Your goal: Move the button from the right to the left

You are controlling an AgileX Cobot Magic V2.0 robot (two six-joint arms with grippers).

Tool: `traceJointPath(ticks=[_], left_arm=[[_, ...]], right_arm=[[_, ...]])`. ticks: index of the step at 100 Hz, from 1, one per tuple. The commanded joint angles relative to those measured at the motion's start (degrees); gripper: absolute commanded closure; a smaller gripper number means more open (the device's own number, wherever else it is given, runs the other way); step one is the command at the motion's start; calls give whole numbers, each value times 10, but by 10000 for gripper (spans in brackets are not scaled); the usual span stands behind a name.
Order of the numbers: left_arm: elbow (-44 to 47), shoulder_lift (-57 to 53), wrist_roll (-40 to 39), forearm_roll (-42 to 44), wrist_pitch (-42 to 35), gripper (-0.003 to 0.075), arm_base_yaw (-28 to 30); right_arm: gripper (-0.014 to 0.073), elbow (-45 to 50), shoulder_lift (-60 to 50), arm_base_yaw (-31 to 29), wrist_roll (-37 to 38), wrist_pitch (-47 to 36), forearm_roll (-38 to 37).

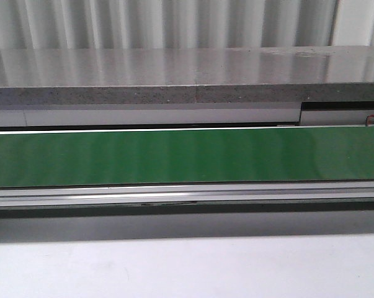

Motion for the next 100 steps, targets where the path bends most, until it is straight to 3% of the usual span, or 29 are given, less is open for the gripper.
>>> traceJointPath(ticks=[1, 18, 52, 100], left_arm=[[14, -20, -6, -3, -49, 740, -5], [14, -20, -6, -3, -49, 740, -5], [14, -20, -6, -3, -49, 740, -5], [14, -20, -6, -3, -49, 740, -5]], right_arm=[[662, -9, -1, 0, -2, -54, 7], [662, 34, -23, 9, 38, -116, -6], [662, 168, -129, 59, 233, -217, -168], [662, 314, -337, 58, 260, -262, -170]])
